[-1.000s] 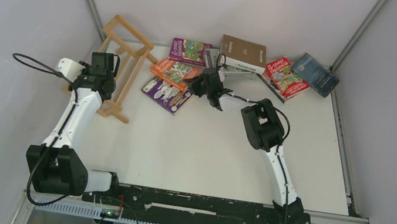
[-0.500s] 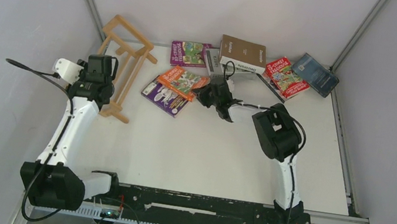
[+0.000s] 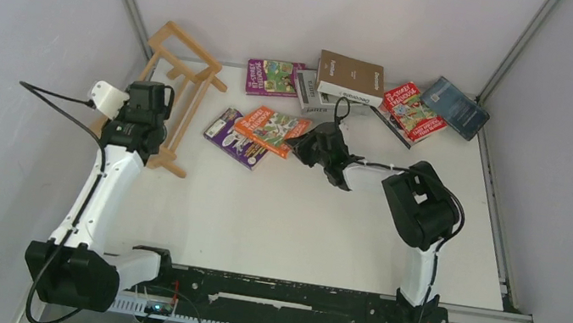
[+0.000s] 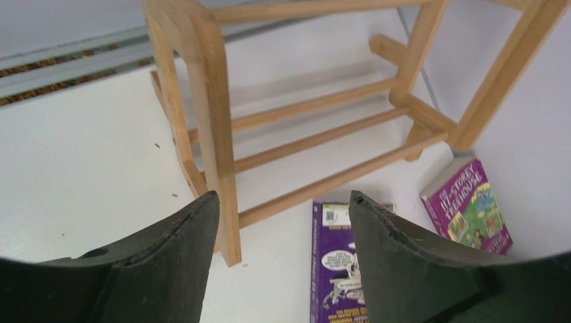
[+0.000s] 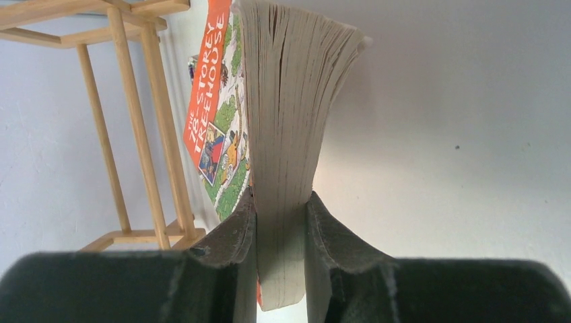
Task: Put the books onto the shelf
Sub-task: Pick up the book from the center of the board.
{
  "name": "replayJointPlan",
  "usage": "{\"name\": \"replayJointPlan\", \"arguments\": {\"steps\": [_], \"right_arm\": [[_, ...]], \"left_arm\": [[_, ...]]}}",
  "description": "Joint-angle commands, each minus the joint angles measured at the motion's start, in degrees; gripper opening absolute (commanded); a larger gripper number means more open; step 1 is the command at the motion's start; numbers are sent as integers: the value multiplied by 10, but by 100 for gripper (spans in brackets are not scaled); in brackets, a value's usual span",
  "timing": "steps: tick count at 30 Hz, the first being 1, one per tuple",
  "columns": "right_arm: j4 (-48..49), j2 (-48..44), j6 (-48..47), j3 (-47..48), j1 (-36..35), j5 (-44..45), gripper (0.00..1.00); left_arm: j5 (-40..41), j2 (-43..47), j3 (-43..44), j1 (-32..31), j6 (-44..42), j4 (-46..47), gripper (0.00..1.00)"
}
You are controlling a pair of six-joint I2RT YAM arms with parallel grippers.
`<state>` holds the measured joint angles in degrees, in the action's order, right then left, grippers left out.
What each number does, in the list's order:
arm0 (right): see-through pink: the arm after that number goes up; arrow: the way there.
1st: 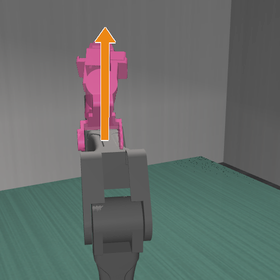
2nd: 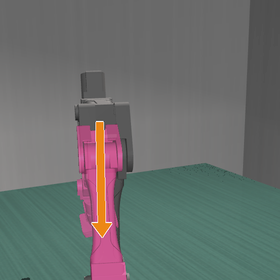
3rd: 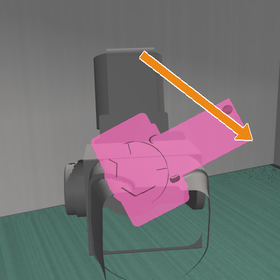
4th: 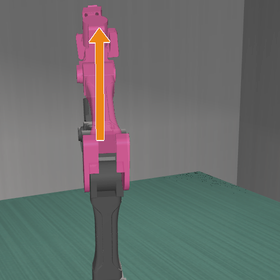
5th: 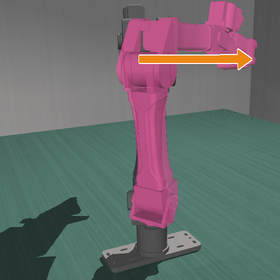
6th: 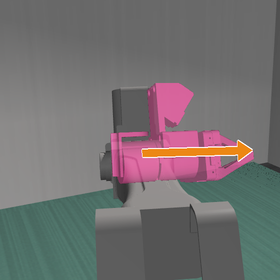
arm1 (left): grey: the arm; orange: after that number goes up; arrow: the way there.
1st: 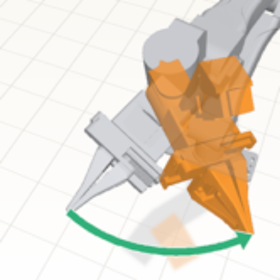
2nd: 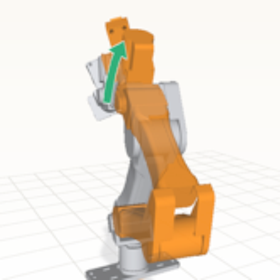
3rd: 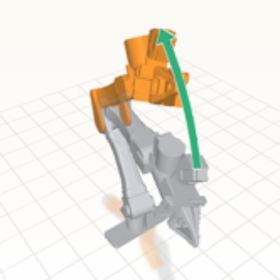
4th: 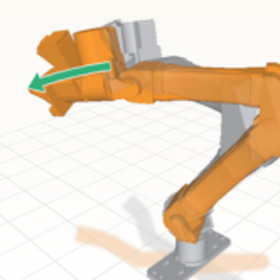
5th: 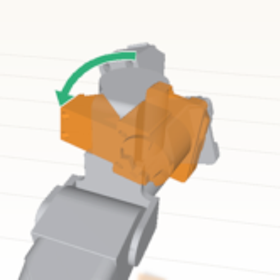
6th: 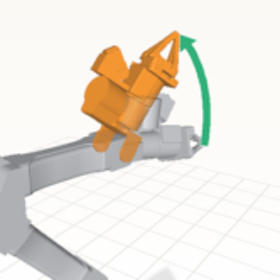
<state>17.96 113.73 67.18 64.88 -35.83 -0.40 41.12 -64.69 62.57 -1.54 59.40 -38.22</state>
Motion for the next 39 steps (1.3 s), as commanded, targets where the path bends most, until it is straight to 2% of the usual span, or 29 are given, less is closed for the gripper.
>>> {"name": "replayJointPlan", "arguments": {"steps": [1,11,19,28,39], "right_arm": [[65,-64,0,-22,-10,-24,0],[158,-142,47,-98,-8,-35,0],[190,-213,81,-149,-4,-58,0],[183,-284,108,-176,-9,-106,0],[169,-388,119,-237,-17,-167,0]], "left_arm": [[-83,29,9,-9,-35,6,75],[-192,55,-7,-43,11,-20,76],[-240,64,-42,-85,48,-15,77],[-253,58,-39,-133,58,-11,79],[-273,89,-29,-138,61,12,82]]}}
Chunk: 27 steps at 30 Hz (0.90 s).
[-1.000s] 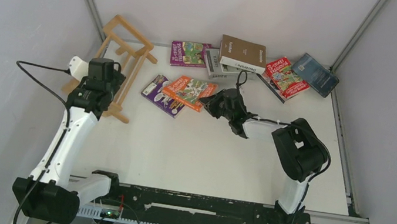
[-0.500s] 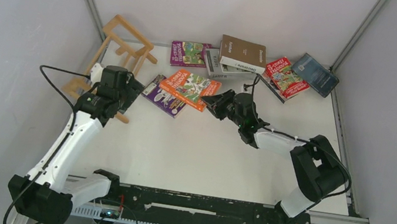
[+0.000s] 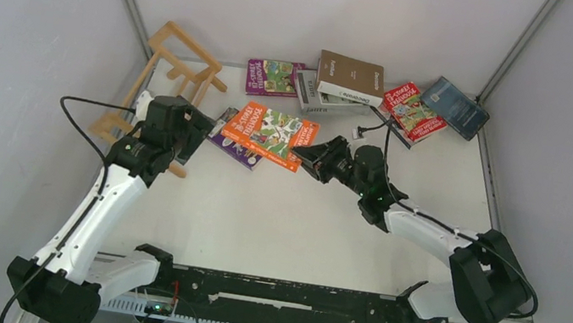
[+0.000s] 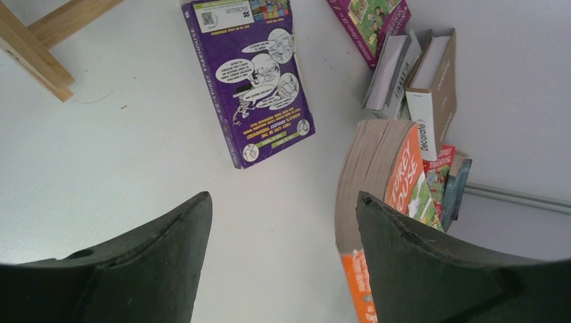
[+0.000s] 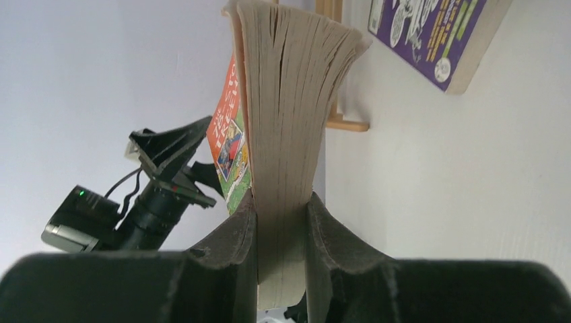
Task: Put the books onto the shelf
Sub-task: Pick up the book from the center of the board.
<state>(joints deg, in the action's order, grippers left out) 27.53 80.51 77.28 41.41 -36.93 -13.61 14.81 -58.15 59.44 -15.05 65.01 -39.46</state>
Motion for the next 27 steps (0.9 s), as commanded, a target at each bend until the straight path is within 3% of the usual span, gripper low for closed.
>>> {"name": "replayJointPlan", "arguments": {"steps": [1,14,27], "right_arm": [[75,-62,19,-8,-7,-42,0],[115,-115,42,-47,-25,-82,0],[198,-96,101,-51,-25,-118,0]], "left_arm": [[-12,26,3,-3,5,25,82],[-74,47,-10,-3,17,63,85],[-162,54,-31,-4,29,114,84]]}}
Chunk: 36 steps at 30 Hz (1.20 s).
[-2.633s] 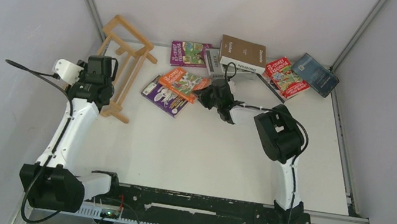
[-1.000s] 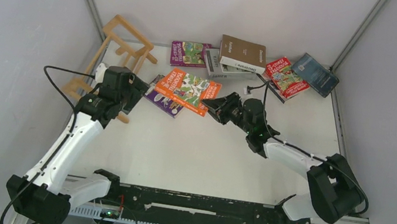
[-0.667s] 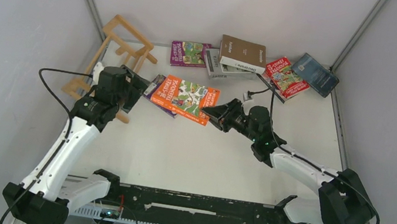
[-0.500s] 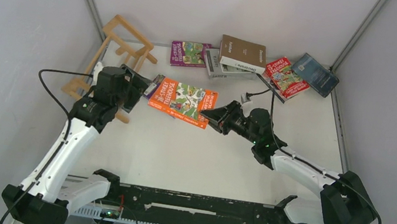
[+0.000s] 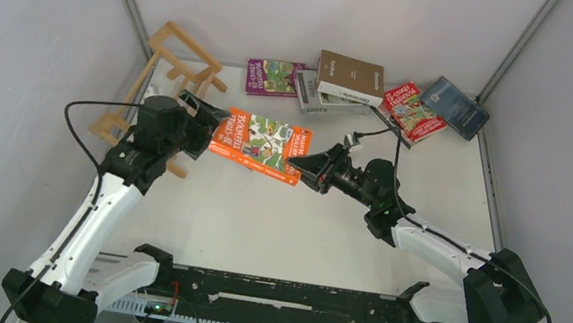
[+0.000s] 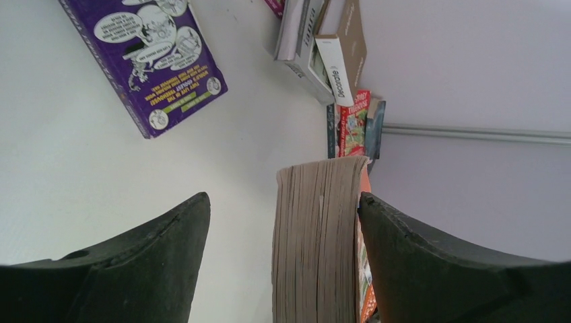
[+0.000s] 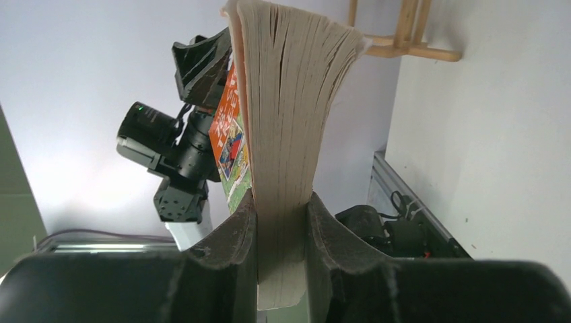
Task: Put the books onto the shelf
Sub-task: Pick up the book from the center of the board.
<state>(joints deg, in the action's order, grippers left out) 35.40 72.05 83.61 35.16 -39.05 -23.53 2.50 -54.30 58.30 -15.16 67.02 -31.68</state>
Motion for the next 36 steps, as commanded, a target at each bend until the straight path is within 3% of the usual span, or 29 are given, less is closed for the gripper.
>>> {"name": "replayJointPlan", "arguments": {"steps": [1,9,12,17,19,27,36], "right_arm": [[129,-6,44,11,-4,-23,0],[187,34,79,12,-6,-44,0],[195,45,83,16,-7,-49,0],[213,70,91,27,-6,-54,0],[223,82,96,31,-5,-56,0],[275,129,123,46,3,-65,0],[290,153,133,78,24,-97,0]], "left_arm": [[-42,18,-24,-2,12,40,84],[-61,34,-40,-2,28,77,74],[-64,44,-47,-2,34,93,63],[-83,51,-56,-2,31,109,32],[-90,52,-56,-2,27,109,28],[-120,55,-58,1,7,101,26],[-165,51,-54,2,-10,87,51]]}}
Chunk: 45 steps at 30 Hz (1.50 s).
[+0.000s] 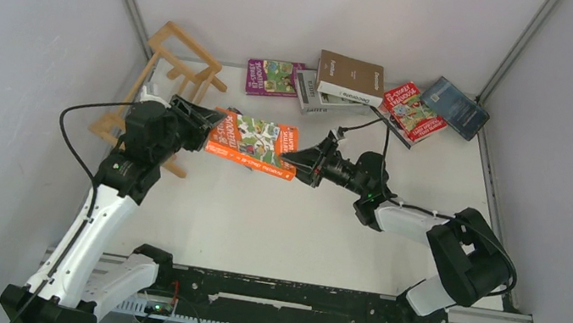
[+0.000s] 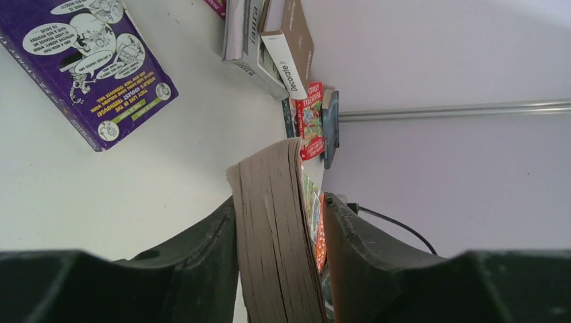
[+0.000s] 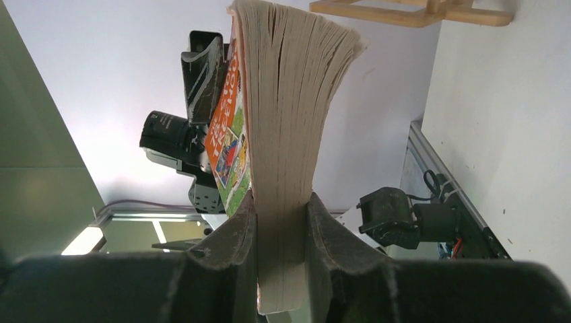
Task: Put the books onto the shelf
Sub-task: Pick up the book from the center of the board.
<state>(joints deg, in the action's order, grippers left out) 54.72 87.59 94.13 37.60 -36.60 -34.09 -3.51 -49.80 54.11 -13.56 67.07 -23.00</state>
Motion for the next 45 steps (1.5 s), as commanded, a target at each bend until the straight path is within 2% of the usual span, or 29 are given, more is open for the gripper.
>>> {"name": "replayJointPlan", "arguments": {"steps": [1,13,15,16,19,20,23,26,34,38,45], "right_arm": [[98,0,30,56,0,5,0],[128,42,51,84,6,-16,0],[134,49,55,89,8,-18,0],[137,54,58,91,8,-19,0],[148,66,67,95,12,-20,0],[149,70,68,96,14,-19,0],[150,78,68,104,21,-23,0],[144,81,63,107,28,-24,1],[105,73,36,104,50,-25,39],[102,75,34,100,60,-25,47],[108,94,37,99,77,-34,50]], "left_arm": [[-106,7,-12,-14,-12,-3,52],[-132,6,-10,-14,-3,1,52],[-135,9,-11,-14,-3,1,44],[-136,9,-11,-14,-4,1,37],[-141,7,-9,-13,-6,1,5],[-142,6,-9,-13,-6,0,1],[-129,8,-9,-13,-1,-3,0],[-79,14,-3,-13,8,-27,0],[104,30,57,-12,57,-114,0],[167,11,106,-13,72,-150,0],[236,-24,174,-13,81,-176,0]]}}
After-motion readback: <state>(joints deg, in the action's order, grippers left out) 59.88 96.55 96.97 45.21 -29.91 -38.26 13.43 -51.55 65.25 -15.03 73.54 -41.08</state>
